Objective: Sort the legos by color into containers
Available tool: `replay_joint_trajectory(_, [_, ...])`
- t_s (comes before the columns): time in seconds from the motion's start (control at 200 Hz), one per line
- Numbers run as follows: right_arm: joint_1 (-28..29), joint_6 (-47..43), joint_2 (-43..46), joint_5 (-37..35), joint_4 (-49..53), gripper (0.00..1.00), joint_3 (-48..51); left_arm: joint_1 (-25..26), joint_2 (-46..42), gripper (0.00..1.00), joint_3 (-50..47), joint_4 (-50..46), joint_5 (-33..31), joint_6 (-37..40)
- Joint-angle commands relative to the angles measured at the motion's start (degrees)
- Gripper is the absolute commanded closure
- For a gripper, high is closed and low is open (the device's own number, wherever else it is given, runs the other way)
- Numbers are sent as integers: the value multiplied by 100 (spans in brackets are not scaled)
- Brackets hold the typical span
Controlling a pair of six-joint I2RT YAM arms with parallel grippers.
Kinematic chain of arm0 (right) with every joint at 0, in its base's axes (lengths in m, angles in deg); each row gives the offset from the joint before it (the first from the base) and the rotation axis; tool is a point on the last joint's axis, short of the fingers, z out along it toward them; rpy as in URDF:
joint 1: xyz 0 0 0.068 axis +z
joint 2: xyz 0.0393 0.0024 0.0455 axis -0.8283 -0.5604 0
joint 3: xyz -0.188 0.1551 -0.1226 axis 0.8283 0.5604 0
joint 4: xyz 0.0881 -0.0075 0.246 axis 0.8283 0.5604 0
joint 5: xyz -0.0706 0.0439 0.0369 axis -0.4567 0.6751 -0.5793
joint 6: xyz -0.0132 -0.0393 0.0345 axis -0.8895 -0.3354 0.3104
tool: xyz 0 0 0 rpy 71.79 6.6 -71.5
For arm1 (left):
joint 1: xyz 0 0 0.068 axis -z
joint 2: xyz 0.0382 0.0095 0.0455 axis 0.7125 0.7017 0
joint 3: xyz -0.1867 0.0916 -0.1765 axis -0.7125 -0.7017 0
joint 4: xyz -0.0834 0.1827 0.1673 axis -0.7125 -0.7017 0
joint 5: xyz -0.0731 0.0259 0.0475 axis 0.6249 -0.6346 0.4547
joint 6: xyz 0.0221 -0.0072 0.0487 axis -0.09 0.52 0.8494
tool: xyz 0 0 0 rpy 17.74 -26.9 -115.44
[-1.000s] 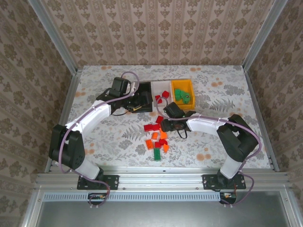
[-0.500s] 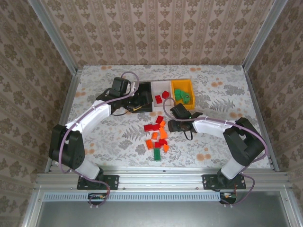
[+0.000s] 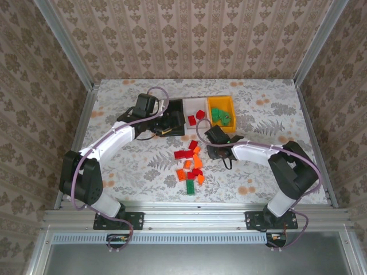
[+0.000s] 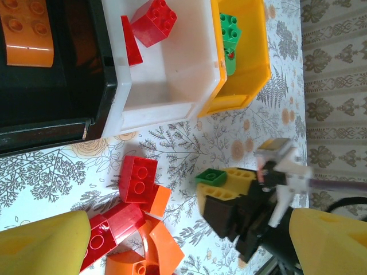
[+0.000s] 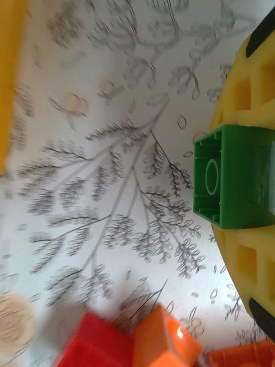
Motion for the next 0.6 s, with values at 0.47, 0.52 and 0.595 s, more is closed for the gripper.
replay_joint_trajectory(0.47, [-1650,-587,-1982,151,850,70,-3748,758,673,8,412,-323,294,396])
replay_joint_trajectory(0.52, [-1689,-601,-2154,214,938,70,-3940,756,639,8,420,-338,258,419])
replay_joint_trajectory(0.595, [-1709,-678,-2369,274,1035,67,-4152,735,589,8,430,-373,198,456])
